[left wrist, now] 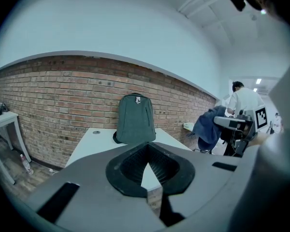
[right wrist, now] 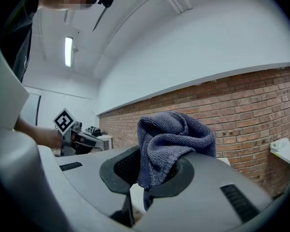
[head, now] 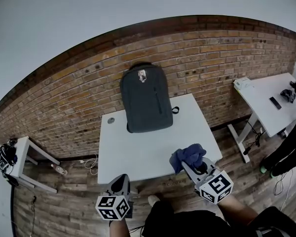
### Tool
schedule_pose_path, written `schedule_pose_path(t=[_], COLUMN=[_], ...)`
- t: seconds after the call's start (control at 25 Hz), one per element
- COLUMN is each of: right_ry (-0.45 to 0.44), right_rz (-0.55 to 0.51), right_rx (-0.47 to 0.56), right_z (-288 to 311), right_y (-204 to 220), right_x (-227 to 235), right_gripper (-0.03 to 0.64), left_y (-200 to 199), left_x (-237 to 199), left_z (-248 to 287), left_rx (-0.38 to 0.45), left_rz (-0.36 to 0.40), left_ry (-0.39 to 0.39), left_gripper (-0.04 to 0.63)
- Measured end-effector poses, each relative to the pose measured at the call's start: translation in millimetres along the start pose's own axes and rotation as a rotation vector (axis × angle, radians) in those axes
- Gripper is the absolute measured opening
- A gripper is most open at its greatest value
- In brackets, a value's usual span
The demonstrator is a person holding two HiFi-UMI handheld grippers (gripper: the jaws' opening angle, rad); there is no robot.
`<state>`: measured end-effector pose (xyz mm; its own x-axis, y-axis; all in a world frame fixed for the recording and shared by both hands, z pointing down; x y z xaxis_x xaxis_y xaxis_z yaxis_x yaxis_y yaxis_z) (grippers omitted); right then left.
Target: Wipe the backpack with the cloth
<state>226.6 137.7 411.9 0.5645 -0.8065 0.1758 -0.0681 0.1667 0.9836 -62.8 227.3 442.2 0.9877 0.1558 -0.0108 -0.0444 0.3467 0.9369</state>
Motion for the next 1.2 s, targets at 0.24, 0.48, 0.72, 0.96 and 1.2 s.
schedule_pose_path(t=[0.24,0.48,0.72,0.96,1.2], right_ry=[0.012,0.039,0.039,0.05,0.077], right_rz=[-0.011,0.012,-0.003,-0.01,0.0], right_rx=[0.002,0.015,-0.011,-0.016,-0.03], right_z=[15,38,79,127,173], right_y=[-2,4,2,-4,1], right_x=[7,21,34,50,71], right_gripper=[0.038,0.038,0.038,0.038,0.038], left_y=[-5,-10,-11,-19,-24], left_x=[-15,-35,-66,-102,-135], left_z=[20,50,78,115,152], left_rx=[0.016,0.027,0.036,0.029,0.015], left_rz=[-0.001,0.015,-0.008,-0.015,-0.004], left_ry=[0.014,0.042,0.029,0.052,0.078], left_gripper=[-0.006,-0.006,-0.006,-0.006,-0.006])
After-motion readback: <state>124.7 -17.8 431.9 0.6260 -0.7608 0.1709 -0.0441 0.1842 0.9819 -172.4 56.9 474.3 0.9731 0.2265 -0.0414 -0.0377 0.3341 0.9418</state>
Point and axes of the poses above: the fingertips, and each gripper's own axes: z forward along the fingers, x to its right, y out of its underside, the point moved 7 cm from there along -z, backward along the fingers, and after that the axes turned 9 degrees about z, right-handed, at the moved point
